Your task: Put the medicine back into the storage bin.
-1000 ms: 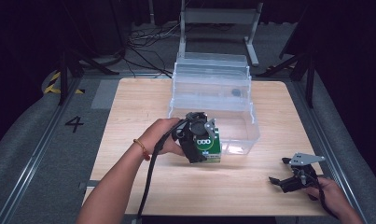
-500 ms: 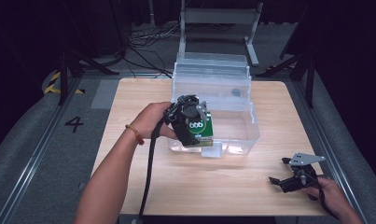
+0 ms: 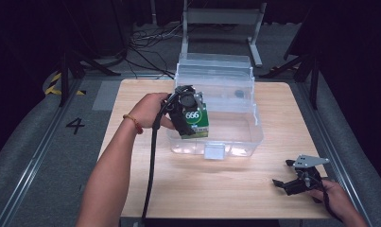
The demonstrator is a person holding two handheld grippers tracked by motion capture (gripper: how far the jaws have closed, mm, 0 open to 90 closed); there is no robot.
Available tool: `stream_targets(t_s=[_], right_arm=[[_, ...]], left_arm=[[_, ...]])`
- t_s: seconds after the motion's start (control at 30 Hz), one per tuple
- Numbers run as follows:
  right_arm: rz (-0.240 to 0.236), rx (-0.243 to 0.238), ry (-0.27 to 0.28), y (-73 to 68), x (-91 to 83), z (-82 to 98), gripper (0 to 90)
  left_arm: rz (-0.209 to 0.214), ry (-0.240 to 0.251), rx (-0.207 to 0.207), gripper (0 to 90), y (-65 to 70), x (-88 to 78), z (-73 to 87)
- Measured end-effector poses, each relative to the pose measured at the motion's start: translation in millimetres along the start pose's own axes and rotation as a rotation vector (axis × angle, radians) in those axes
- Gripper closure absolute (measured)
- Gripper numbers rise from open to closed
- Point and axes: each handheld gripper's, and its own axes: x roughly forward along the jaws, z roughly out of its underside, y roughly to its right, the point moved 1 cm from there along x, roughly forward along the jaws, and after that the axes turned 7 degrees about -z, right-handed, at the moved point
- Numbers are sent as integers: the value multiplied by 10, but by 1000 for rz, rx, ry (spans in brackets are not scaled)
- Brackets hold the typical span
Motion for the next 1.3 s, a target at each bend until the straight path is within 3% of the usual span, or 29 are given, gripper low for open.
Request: stream_targets(t_s=[0.17,0.43,0.53,0.8,1.03,1.1,1.3], right_arm=[[1,3,1,-4,-2,3,0],[4,5,1,-8,-8,7,0],[4,5,0,-8,-9,9,0],[4,5,0,-8,-9,9,0],[4,5,0,-8,-10,9,0],[4,5,0,-8,-10,9,0],[5,6,1,-10,-10,11,0]], left_arm=[[13,-16,-24,160,-127,102,73],[25,-51,-18,161,-218,269,148],[32,-48,-10,161,-219,302,166],[-11,-76,29,161,-239,424,245],[12,-49,51,161,-227,496,258],[38,-54,55,161,-204,519,253],[27,-36,42,160,-191,533,274]])
